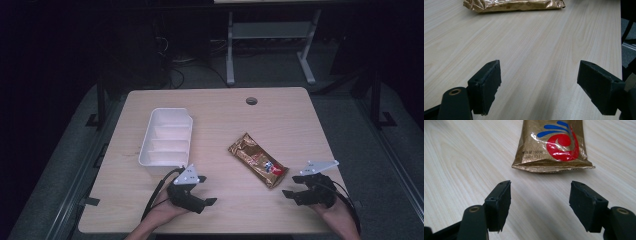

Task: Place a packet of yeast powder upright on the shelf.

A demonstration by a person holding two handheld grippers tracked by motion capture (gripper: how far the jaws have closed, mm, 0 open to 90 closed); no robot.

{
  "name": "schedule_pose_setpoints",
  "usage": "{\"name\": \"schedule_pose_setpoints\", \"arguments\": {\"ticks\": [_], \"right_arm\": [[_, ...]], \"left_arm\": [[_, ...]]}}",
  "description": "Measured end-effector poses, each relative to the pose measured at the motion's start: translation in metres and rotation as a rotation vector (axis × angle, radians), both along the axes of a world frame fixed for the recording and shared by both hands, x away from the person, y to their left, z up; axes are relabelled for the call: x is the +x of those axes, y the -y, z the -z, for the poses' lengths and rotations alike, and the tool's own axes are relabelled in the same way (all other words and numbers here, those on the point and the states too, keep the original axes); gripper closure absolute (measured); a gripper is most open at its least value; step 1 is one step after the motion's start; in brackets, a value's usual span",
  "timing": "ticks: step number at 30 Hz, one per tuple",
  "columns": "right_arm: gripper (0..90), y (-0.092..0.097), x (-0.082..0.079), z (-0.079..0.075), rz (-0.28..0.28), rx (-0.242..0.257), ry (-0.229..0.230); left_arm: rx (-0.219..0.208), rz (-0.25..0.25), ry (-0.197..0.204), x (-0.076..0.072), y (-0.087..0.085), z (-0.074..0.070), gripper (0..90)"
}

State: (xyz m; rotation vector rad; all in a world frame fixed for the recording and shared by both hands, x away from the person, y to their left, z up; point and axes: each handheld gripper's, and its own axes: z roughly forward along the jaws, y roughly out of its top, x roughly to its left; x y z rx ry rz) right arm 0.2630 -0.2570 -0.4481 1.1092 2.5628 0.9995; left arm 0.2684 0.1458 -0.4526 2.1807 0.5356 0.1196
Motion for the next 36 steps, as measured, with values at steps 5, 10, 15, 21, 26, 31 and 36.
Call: {"name": "schedule_pose_setpoints", "arguments": {"ticks": [5, 10, 15, 21, 26, 31, 36], "right_arm": [[32.7, 0.0, 0.001, -0.004, 0.003, 0.009, 0.013], [32.5, 0.001, 0.005, -0.007, 0.009, 0.018, 0.025], [32.5, -0.003, 0.015, -0.012, 0.008, 0.022, 0.031], [32.4, -0.012, 0.027, -0.015, -0.007, 0.02, 0.026], [32.5, -0.02, 0.038, -0.016, -0.021, 0.015, 0.021], [32.5, -0.027, 0.05, -0.017, -0.026, 0.021, 0.011], [33.2, -0.031, 0.057, -0.019, -0.023, 0.027, 0.01]], "left_arm": [[-0.011, -0.011, -0.012, 0.001, 0.001, 0.001, 18.8], [-0.019, -0.025, -0.021, 0.003, 0.002, 0.001, 18.8], [-0.033, -0.054, -0.021, 0.006, 0.006, 0.0, 18.8], [-0.044, -0.074, -0.032, 0.011, 0.013, -0.001, 18.7], [-0.057, -0.099, -0.039, 0.019, 0.02, -0.004, 18.8], [-0.052, -0.121, -0.04, 0.027, 0.03, -0.005, 18.8], [-0.051, -0.141, -0.049, 0.036, 0.04, -0.005, 19.2]]}}
